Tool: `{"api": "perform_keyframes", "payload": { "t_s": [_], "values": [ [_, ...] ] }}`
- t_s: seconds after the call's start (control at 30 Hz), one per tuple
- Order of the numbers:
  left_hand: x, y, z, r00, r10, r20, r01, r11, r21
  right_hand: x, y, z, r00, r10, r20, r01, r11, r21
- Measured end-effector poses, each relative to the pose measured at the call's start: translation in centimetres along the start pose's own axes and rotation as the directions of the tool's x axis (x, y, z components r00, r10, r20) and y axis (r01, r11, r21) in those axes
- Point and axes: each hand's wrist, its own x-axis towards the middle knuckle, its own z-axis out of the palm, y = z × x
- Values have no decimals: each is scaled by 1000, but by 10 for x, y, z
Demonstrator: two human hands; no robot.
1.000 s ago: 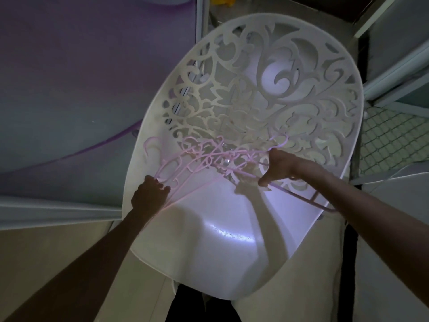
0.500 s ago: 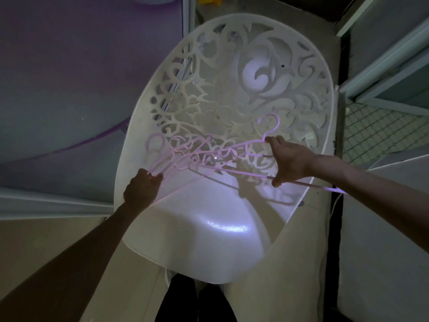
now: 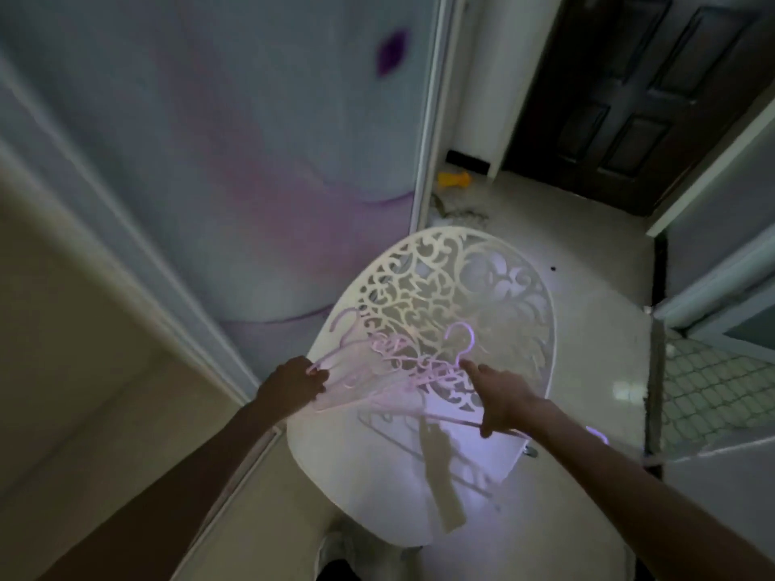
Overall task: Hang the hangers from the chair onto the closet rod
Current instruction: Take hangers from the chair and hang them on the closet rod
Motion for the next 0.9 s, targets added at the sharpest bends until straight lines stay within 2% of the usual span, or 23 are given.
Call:
{"api": "perform_keyframes", "payload": {
  "t_s": [0.17,0.27,0.4,0.47,0.57,0.67,0.77,0.9],
  "values": [
    [-95,-2,-49,998,-32,-48,33,999,19,-50,-48,-33,989,-147,7,146,987,68],
    [-143,-15,-77,995,-65,-79,56,993,-103,-69,-83,-55,981,-193,6,193,980,58],
    [-219,-54,-128,971,-108,-212,67,980,-188,-92,-148,-92,946,-319,50,320,947,-12],
    [-249,-73,-152,961,-148,-234,89,965,-247,-101,-180,-109,921,-383,69,385,923,-15],
    [-297,-106,-194,916,-293,-275,143,877,-459,-113,-241,-132,869,-490,61,488,872,43],
    [-339,-139,-237,859,-399,-320,159,803,-574,-129,-312,-155,817,-577,17,577,816,-13],
    [-370,-165,-275,771,-492,-405,178,777,-604,-151,-374,-172,772,-633,-51,631,774,-54],
    [-410,-201,-332,733,-507,-454,82,728,-681,-185,-457,-193,743,-654,-143,655,754,-45]
  ]
}}
